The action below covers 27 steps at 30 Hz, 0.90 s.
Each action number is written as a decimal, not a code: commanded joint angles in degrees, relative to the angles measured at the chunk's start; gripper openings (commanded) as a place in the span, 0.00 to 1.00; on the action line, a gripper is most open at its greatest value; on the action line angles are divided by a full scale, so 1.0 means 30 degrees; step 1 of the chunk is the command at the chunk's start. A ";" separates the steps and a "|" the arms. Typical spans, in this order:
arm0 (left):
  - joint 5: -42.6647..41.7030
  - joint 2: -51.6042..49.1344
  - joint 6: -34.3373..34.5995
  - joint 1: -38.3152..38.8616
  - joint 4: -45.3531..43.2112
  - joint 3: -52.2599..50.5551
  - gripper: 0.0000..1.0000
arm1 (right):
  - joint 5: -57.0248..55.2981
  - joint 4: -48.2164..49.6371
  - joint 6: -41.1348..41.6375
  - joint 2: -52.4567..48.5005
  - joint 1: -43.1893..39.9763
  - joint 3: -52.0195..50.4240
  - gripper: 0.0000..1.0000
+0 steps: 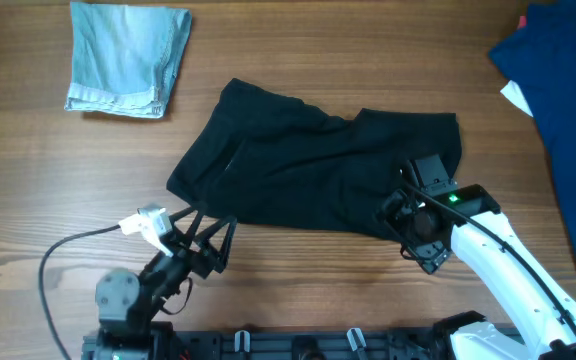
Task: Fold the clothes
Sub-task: 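Grasp the trousers' left and right edges with both grippers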
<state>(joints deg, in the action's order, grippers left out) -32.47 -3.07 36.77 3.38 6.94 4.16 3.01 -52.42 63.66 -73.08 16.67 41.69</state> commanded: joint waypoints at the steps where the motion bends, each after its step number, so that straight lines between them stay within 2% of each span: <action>1: 0.1683 -0.3330 -0.2346 0.0051 0.1989 0.4065 0.99 | 0.0168 0.0350 0.0262 -0.0109 -0.0044 -0.0051 1.00; 2: 0.2550 -0.4721 -0.3155 0.0051 0.3147 0.5304 1.00 | 0.0168 0.0444 0.0270 -0.0109 -0.0044 -0.0051 1.00; 3: 0.3905 -0.7628 -0.4299 0.0051 0.5348 0.7854 1.00 | 0.0168 0.0474 0.0270 -0.0109 -0.0044 -0.0051 1.00; 5: 0.4269 -1.1489 -0.5559 0.0051 0.7563 1.0703 1.00 | 0.0175 0.0423 0.0262 -0.0109 -0.0044 -0.0051 1.00; 9: 0.4503 -1.7384 -0.5544 0.0051 0.7759 1.1402 1.00 | 0.0175 0.0270 0.0262 -0.0233 -0.0044 -0.0066 1.00; 10: 0.4823 -1.8338 -0.5034 0.0051 0.7373 1.1409 1.00 | 0.0175 0.0270 0.0270 -0.0313 -0.0044 -0.0066 1.00; 11: 0.6426 -2.0006 -0.2062 0.0029 0.7366 1.1424 0.99 | 0.0175 0.0262 0.0262 -0.0415 -0.0044 -0.0066 1.00; 12: 0.7169 -2.1092 -0.0998 0.0036 0.7490 1.1446 0.99 | 0.0175 0.0255 0.0262 -0.0525 -0.0044 -0.0066 1.00; 13: 0.7810 -2.2119 -0.0954 0.0036 0.7512 1.1475 1.00 | 0.0175 0.0240 0.0255 -0.0692 -0.0044 -0.0066 1.00; 14: 0.8706 -2.2768 -0.0940 0.0036 0.7635 1.1482 0.99 | 0.0168 0.0211 0.0051 -0.0896 -0.0044 -0.0066 1.00; 15: 1.1220 -2.3518 -0.0022 0.0036 0.7941 1.1482 1.00 | 0.0168 0.0328 -0.0284 -0.1115 -0.0044 -0.0066 1.00; 16: 1.2488 -2.3897 0.0532 0.0029 0.8058 1.1482 0.99 | 0.0168 0.0364 -0.0299 -0.1341 -0.0044 -0.0066 1.00; 21: 1.2779 -2.5624 0.0459 0.0036 0.6397 1.1482 1.00 | 0.0168 0.0692 -0.0313 -0.2448 -0.0044 -0.0066 1.00; 25: 1.2677 -2.5740 0.0466 0.0036 0.5049 1.1482 0.99 | 0.0175 0.0699 -0.0372 -0.2616 -0.0044 -0.0066 1.00; 26: 1.2466 -2.5849 0.0466 0.0036 0.4838 1.1482 0.91 | 0.0182 0.0692 -0.0386 -0.2616 -0.0044 -0.0066 1.00; 27: 1.2160 -2.6039 0.0474 0.0036 0.4685 1.1482 0.90 | 0.0189 0.0692 -0.0386 -0.2616 -0.0044 -0.0066 1.00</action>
<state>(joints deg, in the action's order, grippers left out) 4.51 -79.88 37.54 3.38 21.89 38.22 3.03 -50.28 62.96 -80.47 16.67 41.63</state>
